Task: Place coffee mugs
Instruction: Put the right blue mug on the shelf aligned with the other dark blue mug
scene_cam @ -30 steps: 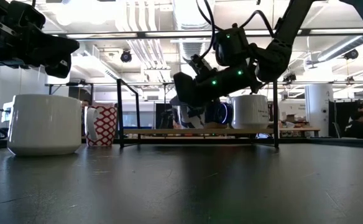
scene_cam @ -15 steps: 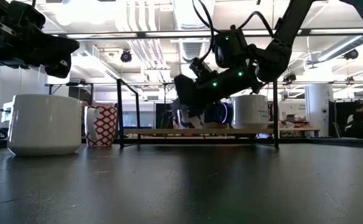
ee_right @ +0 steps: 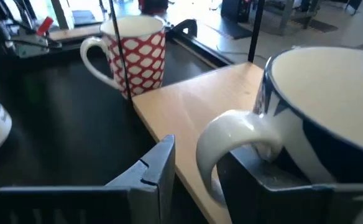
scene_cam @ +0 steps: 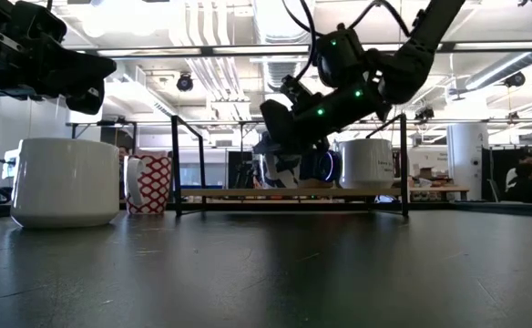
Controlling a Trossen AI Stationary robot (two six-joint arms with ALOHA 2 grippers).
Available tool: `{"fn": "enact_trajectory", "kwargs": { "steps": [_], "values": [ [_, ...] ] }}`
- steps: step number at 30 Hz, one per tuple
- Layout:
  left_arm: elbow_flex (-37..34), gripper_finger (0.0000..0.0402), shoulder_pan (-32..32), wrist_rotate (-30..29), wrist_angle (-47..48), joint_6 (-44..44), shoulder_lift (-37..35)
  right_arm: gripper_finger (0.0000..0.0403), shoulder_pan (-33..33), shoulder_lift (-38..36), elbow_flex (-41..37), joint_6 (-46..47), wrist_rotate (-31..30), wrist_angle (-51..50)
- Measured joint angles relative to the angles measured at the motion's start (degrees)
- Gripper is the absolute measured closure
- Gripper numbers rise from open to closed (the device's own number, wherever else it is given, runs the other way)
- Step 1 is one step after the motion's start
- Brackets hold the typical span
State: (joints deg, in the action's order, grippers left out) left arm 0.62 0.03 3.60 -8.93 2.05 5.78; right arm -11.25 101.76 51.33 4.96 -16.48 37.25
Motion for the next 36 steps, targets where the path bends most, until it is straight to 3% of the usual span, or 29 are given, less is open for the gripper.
{"fn": "enact_trajectory", "kwargs": {
  "steps": [18,25,31,36],
  "values": [
    [0.0,0.0402,0.0,0.0,0.0,0.0,0.0,0.0311,1.6,-13.5,0.0,9.1,0.6,-25.2],
    [0.0,0.0402,0.0,0.0,0.0,0.0,0.0,0.0321,1.9,-19.6,0.4,16.1,1.5,-26.0],
    [0.0,0.0402,0.0,0.0,0.0,0.0,0.0,0.0311,1.2,-17.8,6.9,14.8,1.5,-29.7],
    [0.0,0.0402,0.0,0.0,0.0,0.0,0.0,0.0299,-0.2,-12.0,19.0,15.0,1.5,-45.4]
  ]
}}
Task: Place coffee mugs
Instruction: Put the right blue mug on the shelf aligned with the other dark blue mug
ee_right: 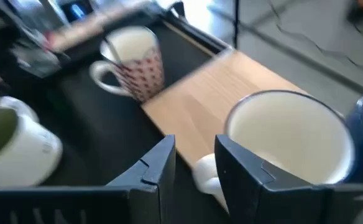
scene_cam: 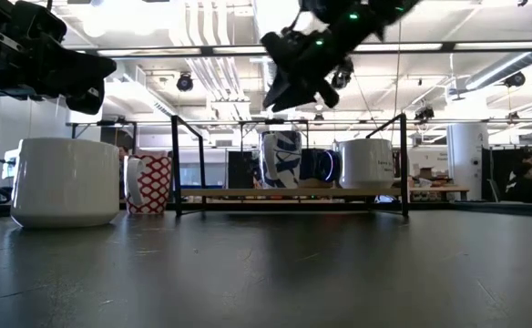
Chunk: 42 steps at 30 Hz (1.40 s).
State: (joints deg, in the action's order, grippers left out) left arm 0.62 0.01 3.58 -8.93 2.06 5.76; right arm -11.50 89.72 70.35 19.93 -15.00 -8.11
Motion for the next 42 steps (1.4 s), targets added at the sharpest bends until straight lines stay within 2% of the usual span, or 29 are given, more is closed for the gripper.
{"fn": "enact_trajectory", "kwargs": {
  "steps": [6,11,17,30,42],
  "values": [
    [0.0,0.0402,0.0,0.0,0.0,0.0,0.0,0.0296,-1.3,7.8,16.5,0.0,0.0,-22.0],
    [0.0,0.0402,0.0,0.0,0.0,0.0,0.0,0.0296,-2.2,12.8,26.3,1.0,-0.1,-33.5],
    [0.0,0.0402,0.0,0.0,0.0,0.0,0.0,0.0296,-2.8,16.9,32.3,-0.3,0.0,-36.1],
    [0.0,0.0402,0.0,0.0,0.0,0.0,0.0,0.0296,-4.9,24.8,38.9,-3.1,-0.1,-39.3],
    [0.0,0.0402,0.0,0.0,0.0,0.0,0.0,0.0333,-5.0,25.4,39.1,-3.4,0.0,-42.6]
  ]
}}
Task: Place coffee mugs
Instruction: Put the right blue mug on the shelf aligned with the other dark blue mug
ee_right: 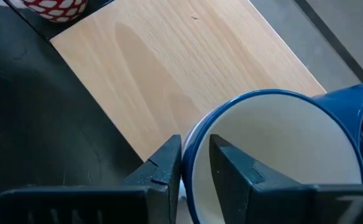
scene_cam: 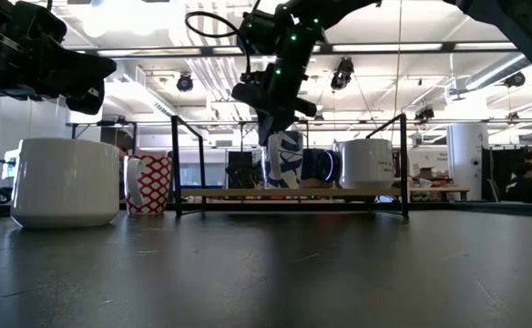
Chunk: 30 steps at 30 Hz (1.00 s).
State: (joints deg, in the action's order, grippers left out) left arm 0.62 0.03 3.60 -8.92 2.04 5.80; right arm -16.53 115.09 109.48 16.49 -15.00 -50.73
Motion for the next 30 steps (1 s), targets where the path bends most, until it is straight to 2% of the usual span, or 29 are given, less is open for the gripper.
{"fn": "enact_trajectory", "kwargs": {
  "steps": [11,30],
  "values": [
    [0.0,0.0402,0.0,0.0,0.0,0.0,0.0,0.0363,0.0,-0.1,0.0,0.0,0.0,-2.6],
    [0.0,0.0402,0.0,0.0,0.0,0.0,0.0,0.0364,0.0,-2.2,-0.2,1.6,0.3,-9.7]
  ]
}}
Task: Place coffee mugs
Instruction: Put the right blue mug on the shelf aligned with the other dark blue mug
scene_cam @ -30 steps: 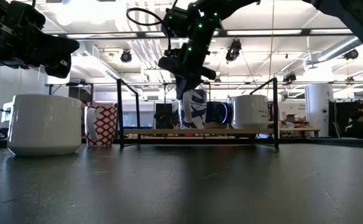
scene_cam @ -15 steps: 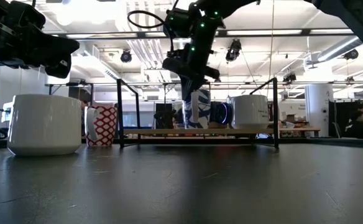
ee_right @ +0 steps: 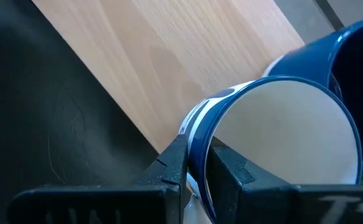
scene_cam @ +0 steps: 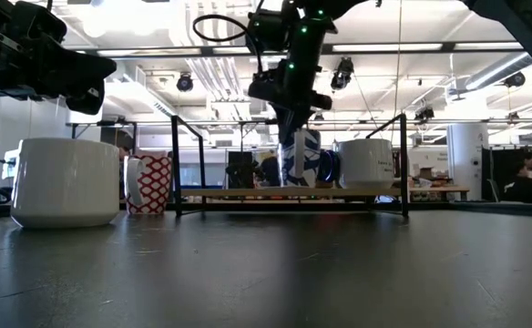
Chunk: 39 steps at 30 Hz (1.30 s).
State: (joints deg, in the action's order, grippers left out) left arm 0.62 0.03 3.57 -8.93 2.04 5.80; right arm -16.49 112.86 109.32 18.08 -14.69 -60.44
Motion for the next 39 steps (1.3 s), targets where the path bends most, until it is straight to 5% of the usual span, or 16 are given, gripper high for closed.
{"fn": "enact_trajectory", "kwargs": {
  "steps": [30,39],
  "values": [
    [0.0,0.0402,0.0,0.0,0.0,0.0,0.0,0.0363,0.1,-0.1,0.0,0.9,-0.3,-6.2],
    [0.0,0.0402,0.0,0.0,0.0,0.0,0.0,0.0315,0.1,-0.1,0.0,0.7,-0.6,-6.3]
  ]
}}
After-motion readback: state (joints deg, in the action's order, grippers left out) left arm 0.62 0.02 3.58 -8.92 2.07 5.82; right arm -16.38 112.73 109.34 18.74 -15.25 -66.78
